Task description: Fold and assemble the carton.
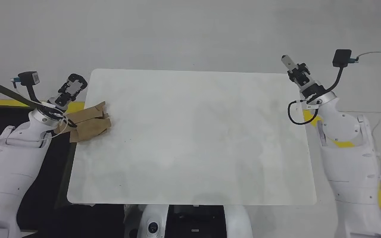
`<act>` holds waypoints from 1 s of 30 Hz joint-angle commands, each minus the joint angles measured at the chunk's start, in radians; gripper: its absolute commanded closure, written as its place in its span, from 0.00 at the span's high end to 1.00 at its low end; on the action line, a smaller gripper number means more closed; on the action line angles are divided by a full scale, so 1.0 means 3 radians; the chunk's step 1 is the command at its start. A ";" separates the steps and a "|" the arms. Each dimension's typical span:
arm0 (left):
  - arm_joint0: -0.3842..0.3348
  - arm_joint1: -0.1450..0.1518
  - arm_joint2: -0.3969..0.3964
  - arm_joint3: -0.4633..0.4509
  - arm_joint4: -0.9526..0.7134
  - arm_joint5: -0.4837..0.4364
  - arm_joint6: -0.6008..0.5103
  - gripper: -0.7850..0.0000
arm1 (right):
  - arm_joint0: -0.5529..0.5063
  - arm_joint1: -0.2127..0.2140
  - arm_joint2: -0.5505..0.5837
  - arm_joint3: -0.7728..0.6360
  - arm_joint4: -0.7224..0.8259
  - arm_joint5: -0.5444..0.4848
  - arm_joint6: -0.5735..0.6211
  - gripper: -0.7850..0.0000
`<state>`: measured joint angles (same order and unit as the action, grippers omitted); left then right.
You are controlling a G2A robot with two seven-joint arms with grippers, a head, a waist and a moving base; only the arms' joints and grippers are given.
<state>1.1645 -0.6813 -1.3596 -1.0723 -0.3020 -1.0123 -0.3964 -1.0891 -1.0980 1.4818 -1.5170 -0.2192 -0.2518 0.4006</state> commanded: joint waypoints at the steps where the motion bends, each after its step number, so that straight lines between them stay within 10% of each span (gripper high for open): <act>1: 0.0000 0.0000 0.0000 0.0000 -0.0002 0.0000 -0.0001 1.00 | 0.0000 0.0000 0.0000 0.0000 0.0000 0.0000 0.0000 1.00; 13: 0.0063 -0.0002 -0.0060 -0.0030 -0.0104 0.0198 0.0024 1.00 | 0.0000 0.0000 0.0000 0.0000 0.0000 0.0000 0.0000 1.00; 30: 0.0609 0.0124 -0.0957 0.0492 -0.1398 0.0535 -0.0781 1.00 | 0.0000 0.0000 0.0000 0.0000 0.0000 0.0000 0.0000 1.00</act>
<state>1.3379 -0.6428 -1.6384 -0.9355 -0.7039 -0.8555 -0.6323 -1.0891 -1.0980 1.4818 -1.5170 -0.2192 -0.2518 0.4006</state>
